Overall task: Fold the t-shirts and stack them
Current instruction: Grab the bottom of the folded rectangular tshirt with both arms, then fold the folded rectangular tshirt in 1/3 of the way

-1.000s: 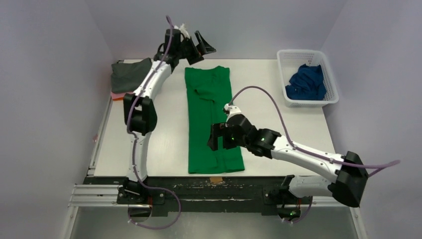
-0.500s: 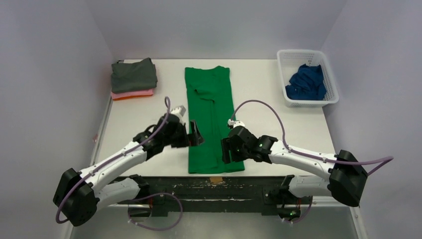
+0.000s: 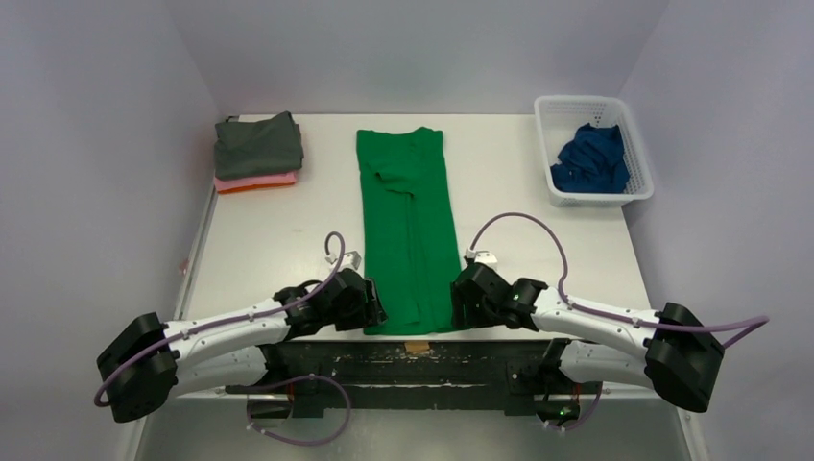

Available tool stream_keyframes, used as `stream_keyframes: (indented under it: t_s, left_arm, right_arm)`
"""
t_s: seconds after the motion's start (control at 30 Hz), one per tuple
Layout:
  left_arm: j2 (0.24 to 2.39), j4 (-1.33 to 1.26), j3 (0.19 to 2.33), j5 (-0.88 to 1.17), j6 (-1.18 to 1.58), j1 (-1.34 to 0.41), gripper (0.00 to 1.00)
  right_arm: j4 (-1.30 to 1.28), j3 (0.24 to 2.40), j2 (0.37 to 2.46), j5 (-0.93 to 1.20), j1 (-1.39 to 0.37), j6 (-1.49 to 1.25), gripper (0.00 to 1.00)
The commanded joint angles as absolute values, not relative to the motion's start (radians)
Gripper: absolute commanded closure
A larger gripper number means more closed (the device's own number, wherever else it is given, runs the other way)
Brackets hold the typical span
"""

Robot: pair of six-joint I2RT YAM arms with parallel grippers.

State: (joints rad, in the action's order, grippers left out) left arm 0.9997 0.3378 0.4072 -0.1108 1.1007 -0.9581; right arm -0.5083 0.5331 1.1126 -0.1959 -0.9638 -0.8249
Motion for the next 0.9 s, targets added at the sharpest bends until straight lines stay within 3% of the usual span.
stream_keyframes:
  t_s: [0.0, 0.13, 0.4, 0.67, 0.87]
  left_arm:
    - [1.096, 0.365, 0.428, -0.178, 1.164, -0.976, 0.41]
    - [1.130, 0.387, 0.444, -0.188, 1.175, -0.981, 0.59]
    - [1.107, 0.466, 0.460, -0.223, 1.217, -1.043, 1.00]
    - [1.059, 0.598, 0.538, -0.285, 1.310, -1.189, 1.00]
    - [1.058, 0.575, 0.637, -0.323, 1.250, -1.191, 1.00]
  right_arm:
    - [-0.490, 0.517, 1.113, -0.228, -0.965, -0.877, 0.38]
    - [-0.465, 0.484, 1.098, -0.183, -0.965, -0.886, 0.51]
    - [-0.331, 0.439, 1.087, -0.018, -0.966, -0.858, 1.00]
    - [-0.351, 0.415, 0.982, 0.061, -0.969, -0.878, 1.00]
    - [-0.412, 0.533, 1.000, -0.006, -0.968, -0.862, 1.00]
